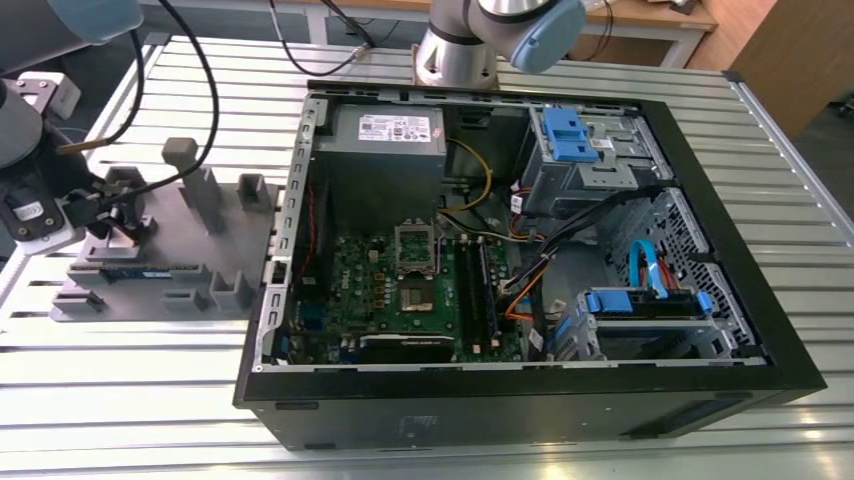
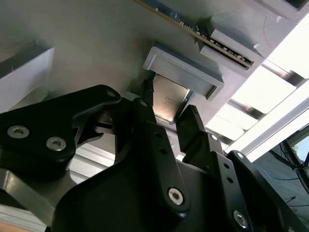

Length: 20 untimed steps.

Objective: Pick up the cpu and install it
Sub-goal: 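Pick up the cpu and move it towards the insertion slot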

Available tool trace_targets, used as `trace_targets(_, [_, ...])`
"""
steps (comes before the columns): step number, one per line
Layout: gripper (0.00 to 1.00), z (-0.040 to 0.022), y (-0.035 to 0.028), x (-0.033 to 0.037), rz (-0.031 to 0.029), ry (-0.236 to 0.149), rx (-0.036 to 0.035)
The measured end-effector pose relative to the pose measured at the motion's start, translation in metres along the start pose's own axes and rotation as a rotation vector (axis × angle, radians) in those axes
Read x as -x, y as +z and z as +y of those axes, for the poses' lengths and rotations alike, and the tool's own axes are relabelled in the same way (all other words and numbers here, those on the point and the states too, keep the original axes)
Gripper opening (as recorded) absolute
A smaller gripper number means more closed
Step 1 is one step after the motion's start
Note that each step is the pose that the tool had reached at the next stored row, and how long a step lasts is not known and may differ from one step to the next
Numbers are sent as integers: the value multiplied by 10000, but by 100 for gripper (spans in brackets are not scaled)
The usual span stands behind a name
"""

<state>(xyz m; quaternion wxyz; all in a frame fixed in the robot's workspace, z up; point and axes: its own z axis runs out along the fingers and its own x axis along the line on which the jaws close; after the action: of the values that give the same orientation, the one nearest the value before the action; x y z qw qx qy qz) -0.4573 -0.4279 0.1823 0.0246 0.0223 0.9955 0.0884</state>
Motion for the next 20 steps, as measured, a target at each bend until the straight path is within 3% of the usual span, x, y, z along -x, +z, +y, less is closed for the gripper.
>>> trace_targets(15, [47,-36,10,-1,2,1,22])
trace_targets(20, [42,-36,11,-1,2,2,22])
